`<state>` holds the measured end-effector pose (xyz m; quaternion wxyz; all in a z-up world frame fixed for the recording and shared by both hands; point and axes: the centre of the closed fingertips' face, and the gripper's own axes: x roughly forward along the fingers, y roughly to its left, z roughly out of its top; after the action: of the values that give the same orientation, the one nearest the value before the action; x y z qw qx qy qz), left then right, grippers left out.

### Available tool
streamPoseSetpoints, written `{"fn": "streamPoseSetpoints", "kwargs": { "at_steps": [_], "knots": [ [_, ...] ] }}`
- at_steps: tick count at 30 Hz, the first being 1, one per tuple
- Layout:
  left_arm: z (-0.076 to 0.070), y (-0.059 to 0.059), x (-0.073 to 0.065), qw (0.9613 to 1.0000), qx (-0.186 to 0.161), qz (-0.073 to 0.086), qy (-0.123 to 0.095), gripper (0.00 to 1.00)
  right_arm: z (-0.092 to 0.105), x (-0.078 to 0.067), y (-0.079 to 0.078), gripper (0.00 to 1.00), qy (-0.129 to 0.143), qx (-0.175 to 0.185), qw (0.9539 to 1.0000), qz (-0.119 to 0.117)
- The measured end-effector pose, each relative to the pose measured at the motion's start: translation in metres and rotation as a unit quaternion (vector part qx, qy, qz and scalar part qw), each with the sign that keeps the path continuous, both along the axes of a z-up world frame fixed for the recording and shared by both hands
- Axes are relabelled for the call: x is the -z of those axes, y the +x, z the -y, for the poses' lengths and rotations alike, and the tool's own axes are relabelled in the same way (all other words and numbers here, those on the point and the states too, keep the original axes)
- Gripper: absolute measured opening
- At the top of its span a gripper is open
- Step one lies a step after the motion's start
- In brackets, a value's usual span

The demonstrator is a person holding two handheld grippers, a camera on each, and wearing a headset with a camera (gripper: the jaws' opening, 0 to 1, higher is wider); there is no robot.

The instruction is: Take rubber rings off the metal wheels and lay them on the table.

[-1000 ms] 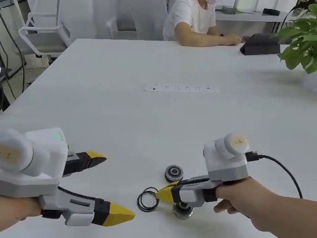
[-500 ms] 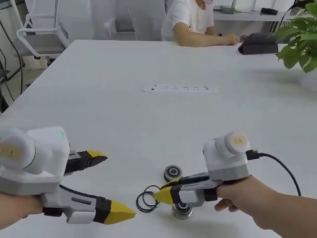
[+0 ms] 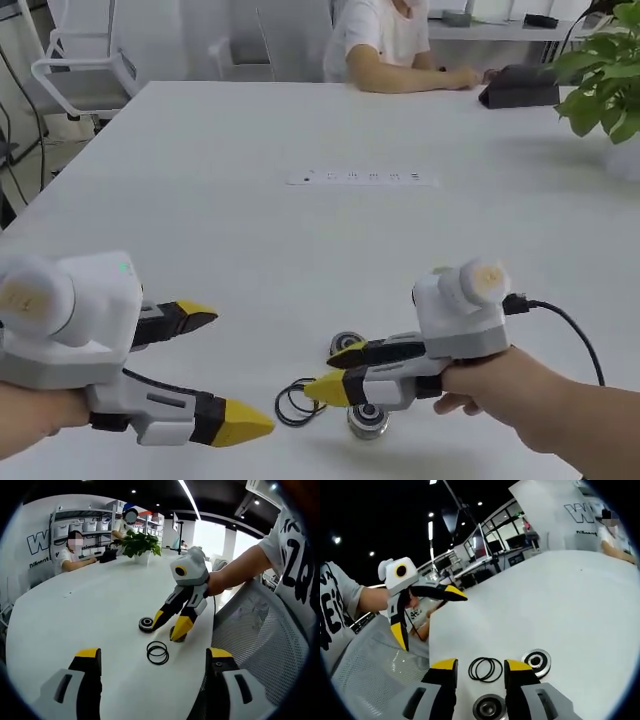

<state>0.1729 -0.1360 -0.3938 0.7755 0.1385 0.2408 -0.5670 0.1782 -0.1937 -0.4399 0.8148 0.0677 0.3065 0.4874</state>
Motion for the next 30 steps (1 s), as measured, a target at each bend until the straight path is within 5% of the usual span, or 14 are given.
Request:
{"fn": "streamPoseSetpoints", "kwargs": {
  "at_steps": [22, 30],
  "knots": [
    [0.03, 0.022, -0.009, 0.9998, 0.015, 0.009, -0.007, 0.77, 0.037, -0.012, 0.018, 0.39, -0.002, 0.044, 0.9982, 0.042],
    [0.041, 0.03, -0.009, 0.9998, 0.013, 0.005, -0.015, 0.7, 0.053, -0.005, 0.023, 0.39, -0.029, 0.053, 0.9964, 0.059]
  ]
}}
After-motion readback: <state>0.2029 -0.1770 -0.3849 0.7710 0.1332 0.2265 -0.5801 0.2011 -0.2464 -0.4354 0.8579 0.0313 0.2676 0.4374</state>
